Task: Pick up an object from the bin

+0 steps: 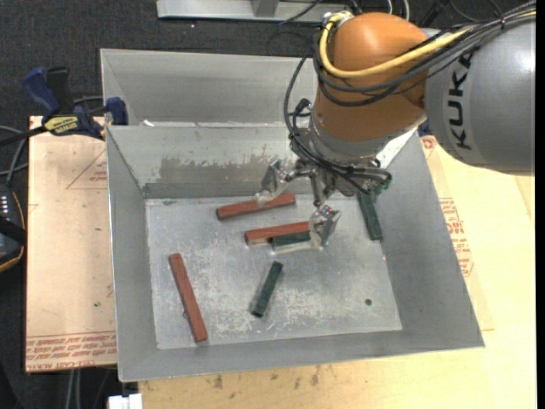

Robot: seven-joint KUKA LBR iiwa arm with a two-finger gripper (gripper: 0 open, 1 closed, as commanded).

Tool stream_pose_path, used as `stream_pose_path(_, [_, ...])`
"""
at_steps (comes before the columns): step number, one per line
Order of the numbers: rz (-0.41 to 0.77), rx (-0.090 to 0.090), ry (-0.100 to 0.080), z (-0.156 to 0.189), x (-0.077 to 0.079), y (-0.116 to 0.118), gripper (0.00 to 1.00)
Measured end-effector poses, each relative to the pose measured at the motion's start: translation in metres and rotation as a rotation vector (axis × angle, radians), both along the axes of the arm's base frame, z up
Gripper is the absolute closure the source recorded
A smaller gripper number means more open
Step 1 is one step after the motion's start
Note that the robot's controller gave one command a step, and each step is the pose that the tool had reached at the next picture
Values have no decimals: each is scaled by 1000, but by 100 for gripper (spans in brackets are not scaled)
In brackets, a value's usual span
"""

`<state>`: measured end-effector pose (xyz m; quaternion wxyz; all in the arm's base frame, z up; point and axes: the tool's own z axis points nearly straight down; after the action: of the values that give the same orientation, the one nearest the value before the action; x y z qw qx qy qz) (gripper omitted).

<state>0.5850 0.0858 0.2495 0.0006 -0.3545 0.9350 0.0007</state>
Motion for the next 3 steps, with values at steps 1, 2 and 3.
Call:
stream_pose_path(1, [155,0,-2,44,-2,-6,0])
stream_pose_path(2, [83,-1,7,-134,-72,28,100])
stream_pose_path(3, [84,0,1,-130,-70,28,0])
